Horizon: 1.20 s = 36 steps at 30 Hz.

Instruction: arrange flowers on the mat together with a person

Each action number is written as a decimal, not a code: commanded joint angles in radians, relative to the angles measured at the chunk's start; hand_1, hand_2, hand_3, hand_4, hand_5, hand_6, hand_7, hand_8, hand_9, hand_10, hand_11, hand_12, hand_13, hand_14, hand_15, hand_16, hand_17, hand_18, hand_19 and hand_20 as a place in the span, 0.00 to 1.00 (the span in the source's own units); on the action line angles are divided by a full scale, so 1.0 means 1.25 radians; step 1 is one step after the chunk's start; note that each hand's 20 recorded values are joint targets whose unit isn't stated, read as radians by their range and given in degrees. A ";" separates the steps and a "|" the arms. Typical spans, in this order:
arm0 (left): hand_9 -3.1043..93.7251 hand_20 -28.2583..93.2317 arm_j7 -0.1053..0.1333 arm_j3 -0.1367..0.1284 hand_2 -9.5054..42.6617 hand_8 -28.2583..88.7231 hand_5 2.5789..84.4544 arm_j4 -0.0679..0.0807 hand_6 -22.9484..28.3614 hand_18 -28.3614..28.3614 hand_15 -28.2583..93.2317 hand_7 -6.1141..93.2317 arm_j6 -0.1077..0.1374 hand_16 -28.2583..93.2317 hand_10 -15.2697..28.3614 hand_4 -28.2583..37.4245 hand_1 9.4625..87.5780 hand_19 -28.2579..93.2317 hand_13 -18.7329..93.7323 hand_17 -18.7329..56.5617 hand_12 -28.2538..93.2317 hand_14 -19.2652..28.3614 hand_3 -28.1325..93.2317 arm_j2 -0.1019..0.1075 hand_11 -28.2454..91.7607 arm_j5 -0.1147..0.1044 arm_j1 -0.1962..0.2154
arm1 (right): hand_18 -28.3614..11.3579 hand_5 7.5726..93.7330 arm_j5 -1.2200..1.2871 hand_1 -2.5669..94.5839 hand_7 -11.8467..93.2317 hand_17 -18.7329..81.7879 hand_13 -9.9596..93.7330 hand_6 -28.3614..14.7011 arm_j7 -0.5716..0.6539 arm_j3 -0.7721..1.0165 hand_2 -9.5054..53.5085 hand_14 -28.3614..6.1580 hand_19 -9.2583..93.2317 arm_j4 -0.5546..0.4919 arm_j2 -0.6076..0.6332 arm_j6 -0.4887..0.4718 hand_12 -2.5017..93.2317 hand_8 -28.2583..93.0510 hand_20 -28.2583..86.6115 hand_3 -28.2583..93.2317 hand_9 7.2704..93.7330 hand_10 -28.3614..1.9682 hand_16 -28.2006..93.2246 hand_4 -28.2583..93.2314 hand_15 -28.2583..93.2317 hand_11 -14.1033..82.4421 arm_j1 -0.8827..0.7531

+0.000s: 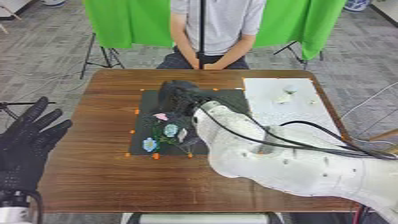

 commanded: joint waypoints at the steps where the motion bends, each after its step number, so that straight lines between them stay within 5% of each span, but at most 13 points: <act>1: 0.33 0.35 0.005 0.007 0.32 0.17 0.34 -0.001 0.54 0.83 0.59 0.16 0.009 0.20 0.67 0.03 0.12 0.53 0.34 0.11 0.33 0.85 0.85 -0.008 0.37 -0.004 0.033 | 0.06 0.58 0.216 0.31 0.24 0.42 0.69 0.61 -0.083 0.388 0.15 0.33 0.79 -0.078 0.115 0.016 0.18 0.14 0.25 0.80 0.66 0.36 0.34 0.04 0.62 0.32 -0.316; 3: 0.32 0.35 0.018 0.010 0.32 0.17 0.34 0.002 0.53 0.83 0.58 0.16 0.009 0.20 0.67 0.02 0.11 0.52 0.33 0.11 0.33 0.85 0.85 0.004 0.37 -0.008 0.041 | 0.05 0.56 0.290 0.31 0.24 0.41 0.68 0.60 -0.118 0.469 0.16 0.31 0.78 -0.096 0.132 0.040 0.18 0.14 0.25 0.80 0.65 0.35 0.34 0.05 0.63 0.32 -0.391; 4: 0.32 0.35 0.005 0.012 0.32 0.17 0.34 0.006 0.53 0.83 0.57 0.16 0.003 0.20 0.67 0.01 0.11 0.52 0.33 0.11 0.33 0.84 0.84 0.000 0.37 -0.003 0.036 | 0.05 0.56 0.331 0.31 0.24 0.40 0.67 0.60 -0.135 0.514 0.16 0.30 0.78 -0.102 0.138 0.041 0.18 0.14 0.25 0.80 0.64 0.34 0.33 0.05 0.63 0.32 -0.431; 6: 0.32 0.35 0.012 0.017 0.32 0.17 0.34 0.009 0.53 0.82 0.56 0.15 0.006 0.20 0.67 0.01 0.09 0.51 0.33 0.10 0.33 0.84 0.84 0.006 0.36 -0.013 0.038 | 0.05 0.55 0.442 0.30 0.24 0.39 0.65 0.60 -0.175 0.586 0.16 0.29 0.77 -0.109 0.147 0.075 0.18 0.14 0.26 0.80 0.63 0.34 0.33 0.05 0.63 0.32 -0.497; 8: 0.32 0.35 0.032 0.022 0.32 0.18 0.34 0.013 0.52 0.82 0.55 0.15 0.010 0.21 0.66 0.00 0.08 0.50 0.32 0.10 0.34 0.83 0.84 0.020 0.35 -0.021 0.049 | 0.05 0.54 0.411 0.29 0.24 0.38 0.65 0.60 -0.210 0.587 0.17 0.27 0.76 -0.115 0.173 0.158 0.18 0.14 0.26 0.80 0.63 0.33 0.33 0.05 0.63 0.32 -0.525; 10: 0.31 0.35 0.070 0.032 0.31 0.18 0.33 0.018 0.51 0.82 0.54 0.14 0.023 0.21 0.66 0.00 0.07 0.49 0.32 0.09 0.34 0.82 0.83 0.049 0.35 -0.048 0.057 | 0.06 0.54 0.450 0.28 0.24 0.37 0.63 0.60 -0.235 0.645 0.17 0.26 0.76 -0.122 0.182 0.166 0.18 0.14 0.27 0.81 0.62 0.32 0.32 0.05 0.63 0.32 -0.581; 16: 0.31 0.35 0.114 0.045 0.31 0.18 0.32 0.019 0.50 0.80 0.53 0.14 0.045 0.22 0.65 0.00 0.06 0.48 0.31 0.10 0.34 0.82 0.83 0.091 0.34 -0.065 0.067 | 0.03 0.51 0.577 0.26 0.23 0.33 0.58 0.59 -0.336 0.741 0.18 0.23 0.70 -0.110 0.202 0.200 0.18 0.14 0.28 0.82 0.57 0.30 0.32 0.04 0.63 0.31 -0.688; 19: 0.31 0.35 0.099 0.042 0.30 0.18 0.32 0.016 0.50 0.79 0.53 0.14 0.078 0.22 0.65 0.00 0.06 0.48 0.32 0.10 0.35 0.82 0.83 0.097 0.34 -0.029 0.072 | 0.02 0.50 0.590 0.25 0.23 0.32 0.57 0.60 -0.342 0.773 0.19 0.22 0.69 -0.114 0.197 0.203 0.18 0.14 0.29 0.82 0.57 0.30 0.31 0.04 0.62 0.31 -0.721; 20: 0.31 0.35 0.092 0.041 0.30 0.18 0.32 0.017 0.50 0.79 0.53 0.14 0.072 0.22 0.65 0.00 0.06 0.47 0.32 0.10 0.35 0.82 0.83 0.093 0.34 -0.022 0.068 | 0.02 0.50 0.596 0.25 0.23 0.32 0.57 0.60 -0.340 0.783 0.19 0.22 0.69 -0.117 0.196 0.203 0.18 0.14 0.29 0.82 0.57 0.30 0.31 0.04 0.62 0.31 -0.731; 23: 0.31 0.36 0.097 0.048 0.30 0.18 0.32 0.020 0.50 0.79 0.53 0.14 0.062 0.23 0.65 0.00 0.06 0.48 0.32 0.10 0.35 0.81 0.83 0.090 0.34 -0.029 0.055 | 0.02 0.50 0.603 0.25 0.23 0.32 0.57 0.60 -0.345 0.799 0.19 0.22 0.68 -0.119 0.193 0.187 0.18 0.14 0.30 0.82 0.57 0.30 0.31 0.03 0.62 0.31 -0.750; 24: 0.31 0.36 0.076 0.049 0.30 0.18 0.32 0.020 0.50 0.79 0.53 0.14 0.058 0.23 0.65 0.00 0.06 0.48 0.32 0.10 0.35 0.82 0.83 0.075 0.34 -0.015 0.044 | 0.02 0.50 0.597 0.25 0.23 0.32 0.57 0.60 -0.340 0.801 0.19 0.22 0.68 -0.119 0.188 0.185 0.18 0.14 0.31 0.82 0.56 0.30 0.31 0.03 0.62 0.31 -0.755; 28: 0.32 0.38 0.062 0.051 0.30 0.18 0.32 0.025 0.51 0.80 0.54 0.15 0.046 0.23 0.66 0.00 0.06 0.50 0.33 0.11 0.35 0.82 0.83 0.068 0.35 -0.017 0.027 | 0.01 0.50 0.638 0.25 0.23 0.32 0.57 0.61 -0.357 0.822 0.19 0.21 0.68 -0.118 0.179 0.167 0.18 0.14 0.32 0.82 0.56 0.30 0.31 0.03 0.61 0.31 -0.778; 36: 0.33 0.38 0.060 0.054 0.30 0.18 0.33 0.027 0.51 0.82 0.55 0.15 0.035 0.22 0.67 0.00 0.06 0.53 0.34 0.12 0.35 0.83 0.83 0.056 0.36 -0.021 0.015 | 0.00 0.49 0.650 0.24 0.23 0.31 0.56 0.63 -0.369 0.854 0.19 0.21 0.66 -0.125 0.173 0.167 0.18 0.14 0.33 0.82 0.56 0.30 0.32 0.03 0.61 0.30 -0.834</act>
